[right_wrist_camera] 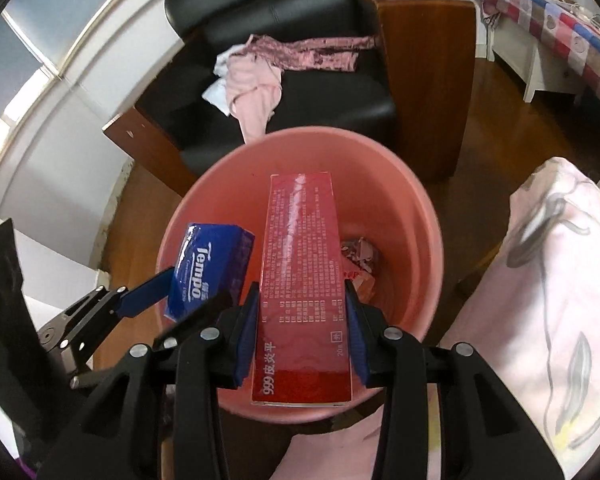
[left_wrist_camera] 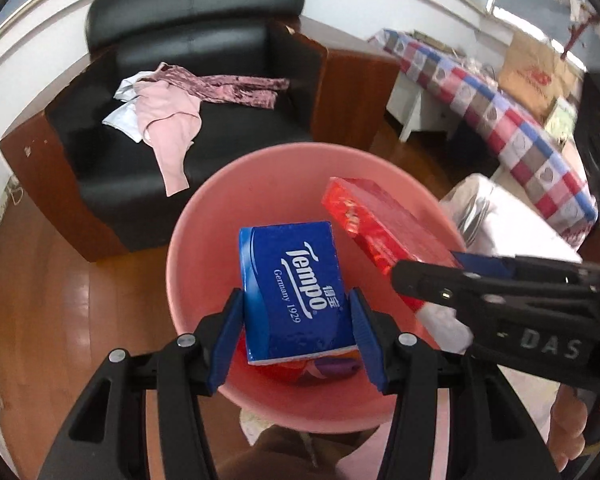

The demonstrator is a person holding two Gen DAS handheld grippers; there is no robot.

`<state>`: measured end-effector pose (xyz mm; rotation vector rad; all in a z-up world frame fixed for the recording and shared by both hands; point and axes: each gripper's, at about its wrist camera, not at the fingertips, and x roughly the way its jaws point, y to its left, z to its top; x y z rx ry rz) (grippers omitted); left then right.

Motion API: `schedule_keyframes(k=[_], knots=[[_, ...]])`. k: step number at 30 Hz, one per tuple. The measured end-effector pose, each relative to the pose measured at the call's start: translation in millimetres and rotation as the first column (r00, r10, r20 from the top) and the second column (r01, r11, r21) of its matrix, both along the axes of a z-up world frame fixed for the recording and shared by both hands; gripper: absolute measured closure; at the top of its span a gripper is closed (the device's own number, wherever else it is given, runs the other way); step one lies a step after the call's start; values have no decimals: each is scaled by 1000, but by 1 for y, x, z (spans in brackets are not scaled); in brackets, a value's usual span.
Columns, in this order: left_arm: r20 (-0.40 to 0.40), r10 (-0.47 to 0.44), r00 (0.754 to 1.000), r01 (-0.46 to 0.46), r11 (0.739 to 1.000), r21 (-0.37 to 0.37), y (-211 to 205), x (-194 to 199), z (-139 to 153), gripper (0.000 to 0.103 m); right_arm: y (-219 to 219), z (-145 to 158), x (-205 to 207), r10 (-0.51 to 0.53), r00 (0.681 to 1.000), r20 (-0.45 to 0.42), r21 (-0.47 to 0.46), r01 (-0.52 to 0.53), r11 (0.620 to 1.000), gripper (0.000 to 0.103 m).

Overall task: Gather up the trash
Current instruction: 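Carry the Tempo pack and red box over the pink bin with both tools, then open both tools to drop the Tempo pack and red box into the bin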

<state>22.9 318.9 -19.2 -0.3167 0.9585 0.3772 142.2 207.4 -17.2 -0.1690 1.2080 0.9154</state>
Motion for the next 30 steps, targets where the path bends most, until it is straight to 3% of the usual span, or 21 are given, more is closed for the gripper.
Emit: schedule_keyframes(k=[8, 13, 19, 30], knots=[[-111, -43, 993, 41, 999, -21, -2, 21, -22, 50, 27, -26, 5, 40, 999, -3, -99, -40, 994, 63], [-158, -25, 987, 16, 998, -57, 4, 28, -33, 49, 37, -29, 5, 53, 998, 17, -139, -50, 989, 63], [-153, -21, 988, 15, 999, -42, 7, 28, -30, 49, 41, -31, 7, 48, 998, 32, -173, -42, 984, 63], [-124, -7, 992, 1, 999, -46, 10, 20, -21, 49, 39, -27, 10, 34, 999, 39, -155, -27, 988, 62]])
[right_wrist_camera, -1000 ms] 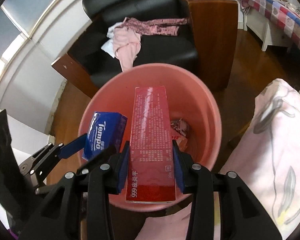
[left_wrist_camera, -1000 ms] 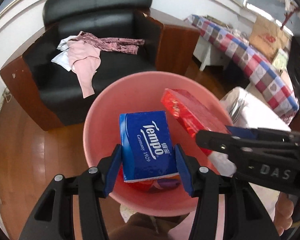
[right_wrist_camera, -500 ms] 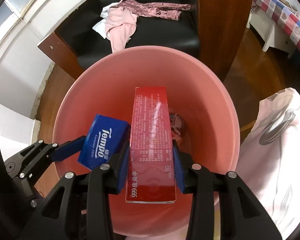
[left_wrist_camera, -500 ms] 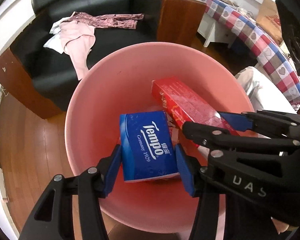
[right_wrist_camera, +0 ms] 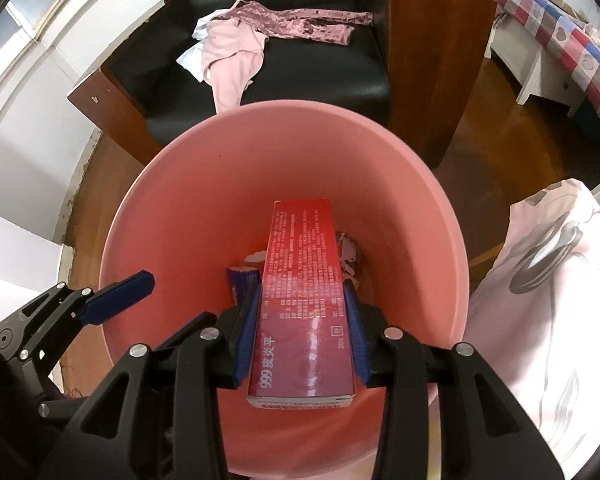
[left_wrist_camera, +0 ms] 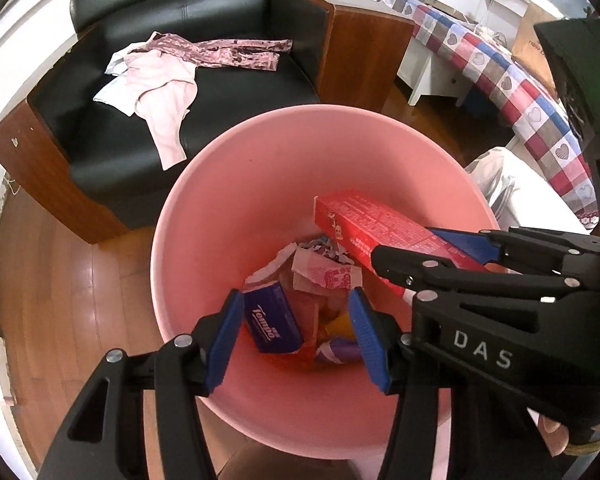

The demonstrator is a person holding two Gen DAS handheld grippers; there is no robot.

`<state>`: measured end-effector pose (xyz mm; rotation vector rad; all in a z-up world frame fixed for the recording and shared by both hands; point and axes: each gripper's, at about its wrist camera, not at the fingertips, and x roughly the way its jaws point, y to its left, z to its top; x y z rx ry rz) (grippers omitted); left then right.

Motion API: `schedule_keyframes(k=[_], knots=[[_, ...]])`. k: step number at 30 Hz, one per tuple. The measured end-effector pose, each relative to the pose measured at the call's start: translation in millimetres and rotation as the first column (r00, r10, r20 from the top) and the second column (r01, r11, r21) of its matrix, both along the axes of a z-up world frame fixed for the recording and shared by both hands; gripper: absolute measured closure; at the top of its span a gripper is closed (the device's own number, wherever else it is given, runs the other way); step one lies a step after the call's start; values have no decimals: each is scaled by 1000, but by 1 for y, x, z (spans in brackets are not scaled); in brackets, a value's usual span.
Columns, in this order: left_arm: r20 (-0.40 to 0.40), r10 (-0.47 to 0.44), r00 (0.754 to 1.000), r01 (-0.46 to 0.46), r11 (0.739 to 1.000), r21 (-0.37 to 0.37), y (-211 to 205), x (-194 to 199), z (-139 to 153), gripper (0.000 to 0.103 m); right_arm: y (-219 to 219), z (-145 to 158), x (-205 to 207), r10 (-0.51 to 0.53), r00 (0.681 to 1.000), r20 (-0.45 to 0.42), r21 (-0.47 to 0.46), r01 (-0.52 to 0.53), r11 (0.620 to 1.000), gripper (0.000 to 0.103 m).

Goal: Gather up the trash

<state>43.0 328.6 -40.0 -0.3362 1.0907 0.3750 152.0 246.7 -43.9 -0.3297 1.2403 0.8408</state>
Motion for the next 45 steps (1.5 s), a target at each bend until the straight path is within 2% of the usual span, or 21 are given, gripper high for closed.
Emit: schedule_keyframes(k=[4, 7, 17, 25, 35, 45], knots=[[19, -1, 1000, 1, 1000, -3, 0, -6, 6, 49, -2, 3, -1, -3, 1000, 0, 13, 3, 1000, 62], [30, 1, 1000, -1, 1000, 2, 0, -9, 10, 49, -2, 8, -2, -2, 1000, 14, 23, 2, 1000, 55], [73, 16, 997, -16, 1000, -2, -3, -21, 20, 49, -11, 21, -8, -10, 999, 48, 51, 7, 999, 55], [132, 40, 990, -38, 999, -17, -12, -37, 34, 49, -32, 40, -23, -13, 997, 78, 121, 4, 993, 55], [192, 43, 980, -51, 998, 39, -38, -58, 50, 49, -66, 72, -58, -9, 987, 163, 209, -25, 978, 55], [253, 53, 966, -76, 994, 83, -62, -79, 65, 49, -100, 91, -86, -55, 966, 254, 280, -19, 960, 55]])
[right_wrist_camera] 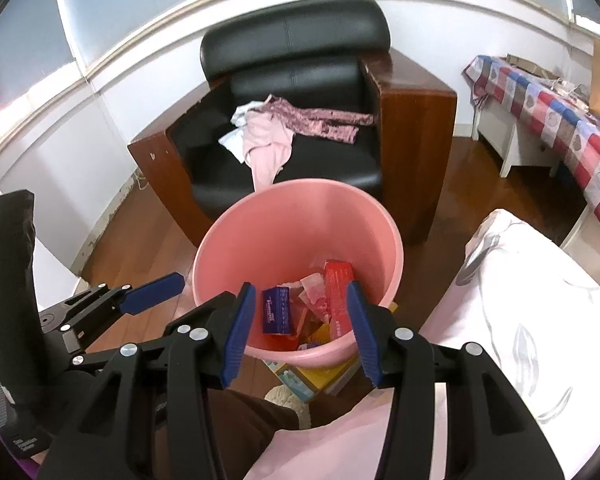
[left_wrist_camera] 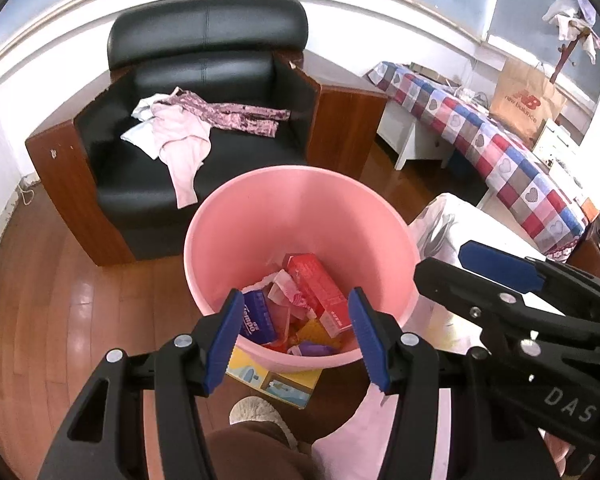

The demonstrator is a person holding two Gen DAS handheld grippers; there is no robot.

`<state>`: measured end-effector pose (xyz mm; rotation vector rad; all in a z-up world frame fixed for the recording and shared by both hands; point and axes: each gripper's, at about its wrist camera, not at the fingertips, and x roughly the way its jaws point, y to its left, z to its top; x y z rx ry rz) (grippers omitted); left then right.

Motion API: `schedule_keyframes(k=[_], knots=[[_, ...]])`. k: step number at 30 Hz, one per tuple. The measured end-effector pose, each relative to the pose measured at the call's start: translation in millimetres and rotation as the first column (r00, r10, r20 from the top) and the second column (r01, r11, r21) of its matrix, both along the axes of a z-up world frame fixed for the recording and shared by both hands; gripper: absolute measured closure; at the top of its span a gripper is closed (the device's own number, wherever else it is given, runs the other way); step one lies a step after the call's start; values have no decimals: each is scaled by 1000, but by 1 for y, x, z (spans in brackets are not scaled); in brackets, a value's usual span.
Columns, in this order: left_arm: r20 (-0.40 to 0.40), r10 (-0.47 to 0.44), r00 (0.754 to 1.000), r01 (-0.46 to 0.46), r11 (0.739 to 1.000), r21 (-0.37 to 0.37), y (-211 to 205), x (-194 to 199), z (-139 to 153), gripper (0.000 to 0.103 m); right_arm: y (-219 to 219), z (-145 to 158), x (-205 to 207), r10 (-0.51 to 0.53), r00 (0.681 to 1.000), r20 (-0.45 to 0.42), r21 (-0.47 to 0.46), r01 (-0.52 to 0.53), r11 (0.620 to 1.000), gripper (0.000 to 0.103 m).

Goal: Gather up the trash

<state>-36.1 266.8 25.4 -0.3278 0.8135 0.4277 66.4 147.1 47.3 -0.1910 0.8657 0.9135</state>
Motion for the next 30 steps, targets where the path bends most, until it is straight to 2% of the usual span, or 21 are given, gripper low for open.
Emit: schedule_keyframes(k=[10, 15, 21, 30], knots=[[49, 30, 998, -32, 999, 42, -15, -18, 7, 49, -32, 10, -23, -40, 997, 66, 64, 36, 997, 55], [106, 57, 993, -63, 996, 58, -25, -31, 15, 49, -45, 8, -39, -55, 987, 154, 47, 49, 998, 55], [141, 53, 989, -70, 991, 117, -42, -38, 24, 49, -61, -5, -56, -79, 977, 200, 31, 74, 997, 55], [165, 33, 986, -55, 990, 130, -70, -46, 26, 63, -81, -10, -74, -117, 967, 225, 56, 107, 993, 55]])
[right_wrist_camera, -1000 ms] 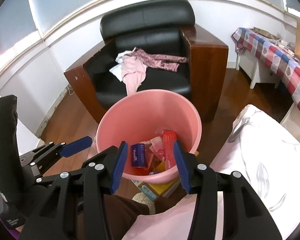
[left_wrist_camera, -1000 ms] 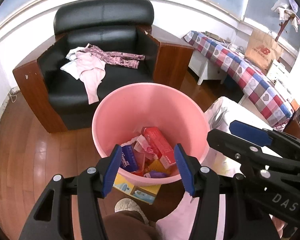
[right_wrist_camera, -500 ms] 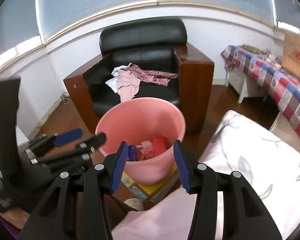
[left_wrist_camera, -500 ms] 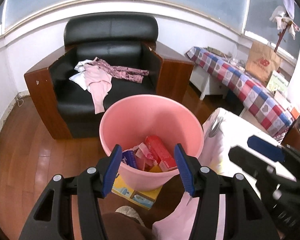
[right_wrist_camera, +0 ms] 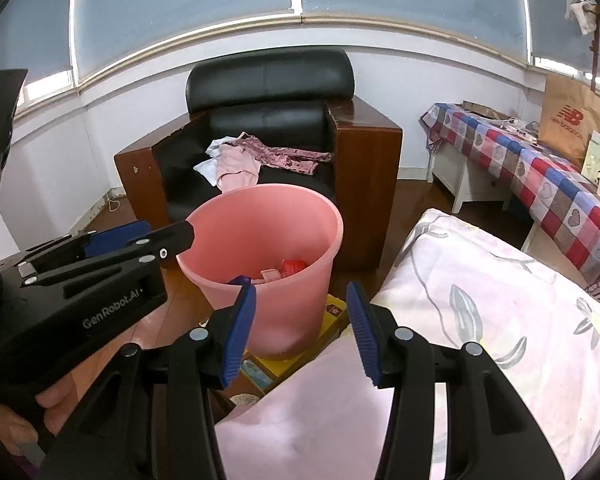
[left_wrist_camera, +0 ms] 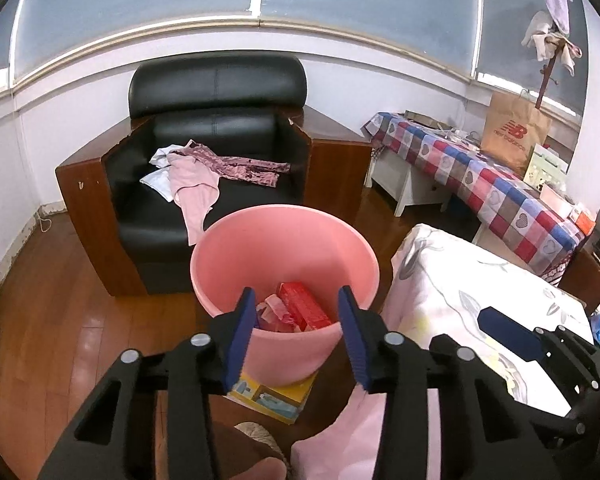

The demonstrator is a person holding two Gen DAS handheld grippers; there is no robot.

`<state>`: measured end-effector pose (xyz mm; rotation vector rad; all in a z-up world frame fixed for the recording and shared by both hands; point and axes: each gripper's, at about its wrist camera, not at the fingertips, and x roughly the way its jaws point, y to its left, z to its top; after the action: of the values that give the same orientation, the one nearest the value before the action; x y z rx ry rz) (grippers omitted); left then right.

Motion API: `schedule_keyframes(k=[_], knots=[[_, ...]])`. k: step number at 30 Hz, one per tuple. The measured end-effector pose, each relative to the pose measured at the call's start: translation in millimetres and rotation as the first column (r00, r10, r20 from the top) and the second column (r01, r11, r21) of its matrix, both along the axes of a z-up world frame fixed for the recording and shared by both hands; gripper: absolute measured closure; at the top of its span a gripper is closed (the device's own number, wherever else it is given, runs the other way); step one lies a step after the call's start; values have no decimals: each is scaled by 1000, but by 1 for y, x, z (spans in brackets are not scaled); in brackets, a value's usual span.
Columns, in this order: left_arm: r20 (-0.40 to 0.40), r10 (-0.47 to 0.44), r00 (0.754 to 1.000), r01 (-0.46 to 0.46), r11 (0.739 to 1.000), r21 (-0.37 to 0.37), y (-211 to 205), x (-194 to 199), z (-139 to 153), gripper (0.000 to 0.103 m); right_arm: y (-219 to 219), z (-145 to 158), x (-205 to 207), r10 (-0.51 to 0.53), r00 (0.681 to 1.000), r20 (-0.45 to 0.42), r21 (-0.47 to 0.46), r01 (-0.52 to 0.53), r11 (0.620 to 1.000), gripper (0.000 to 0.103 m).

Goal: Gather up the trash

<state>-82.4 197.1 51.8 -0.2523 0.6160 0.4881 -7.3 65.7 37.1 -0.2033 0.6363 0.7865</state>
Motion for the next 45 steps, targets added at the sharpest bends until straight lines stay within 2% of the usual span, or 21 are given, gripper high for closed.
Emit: schedule_keyframes(k=[8, 45], knots=[[1, -3, 1000, 3, 1000, 9, -9, -4, 0, 76, -11, 1, -3, -13, 1000, -3, 17, 14, 1000, 55], [-24, -18, 1000, 18, 1000, 11, -15, -2, -10, 79, -10, -6, -4, -16, 1000, -23, 14, 17, 1000, 55]])
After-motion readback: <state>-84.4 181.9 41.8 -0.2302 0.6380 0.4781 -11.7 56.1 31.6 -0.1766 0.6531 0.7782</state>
